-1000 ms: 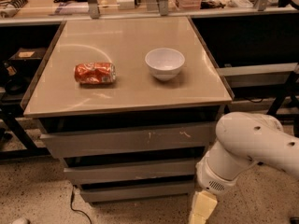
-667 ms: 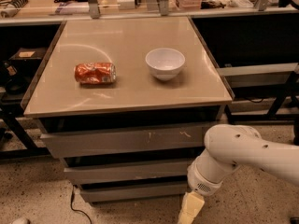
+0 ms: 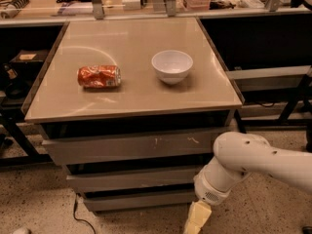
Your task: Open middle drawer
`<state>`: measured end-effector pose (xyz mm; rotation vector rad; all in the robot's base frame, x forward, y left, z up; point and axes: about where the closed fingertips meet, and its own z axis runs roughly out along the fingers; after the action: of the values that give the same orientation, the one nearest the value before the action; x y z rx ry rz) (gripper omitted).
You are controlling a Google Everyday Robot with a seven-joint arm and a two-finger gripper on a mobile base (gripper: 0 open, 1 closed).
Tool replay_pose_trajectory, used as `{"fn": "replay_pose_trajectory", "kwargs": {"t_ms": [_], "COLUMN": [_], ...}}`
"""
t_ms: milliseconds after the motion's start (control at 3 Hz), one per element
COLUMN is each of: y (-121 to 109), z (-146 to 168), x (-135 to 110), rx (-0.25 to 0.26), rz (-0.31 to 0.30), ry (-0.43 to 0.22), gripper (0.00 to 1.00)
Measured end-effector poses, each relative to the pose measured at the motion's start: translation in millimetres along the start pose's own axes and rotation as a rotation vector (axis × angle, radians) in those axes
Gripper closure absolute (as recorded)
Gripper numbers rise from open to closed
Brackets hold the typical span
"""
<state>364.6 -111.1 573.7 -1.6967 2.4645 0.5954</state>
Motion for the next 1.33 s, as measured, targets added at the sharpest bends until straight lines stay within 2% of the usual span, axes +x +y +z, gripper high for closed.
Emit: {"fn": "replay_pose_trajectory", "kwargs": {"t_ms": [333, 667, 1000, 1333], "y": [-13, -41, -64, -83], "z": [24, 37, 48, 62], "x": [5, -1, -2, -4], "rx": [0.025, 0.097, 0.139, 0.159], "rz": [0.035, 0.076, 0.105, 0.113], "ry": [-0.04, -0.091, -0.106, -0.088], "gripper": [0.0, 0.0, 0.0, 0.0]}}
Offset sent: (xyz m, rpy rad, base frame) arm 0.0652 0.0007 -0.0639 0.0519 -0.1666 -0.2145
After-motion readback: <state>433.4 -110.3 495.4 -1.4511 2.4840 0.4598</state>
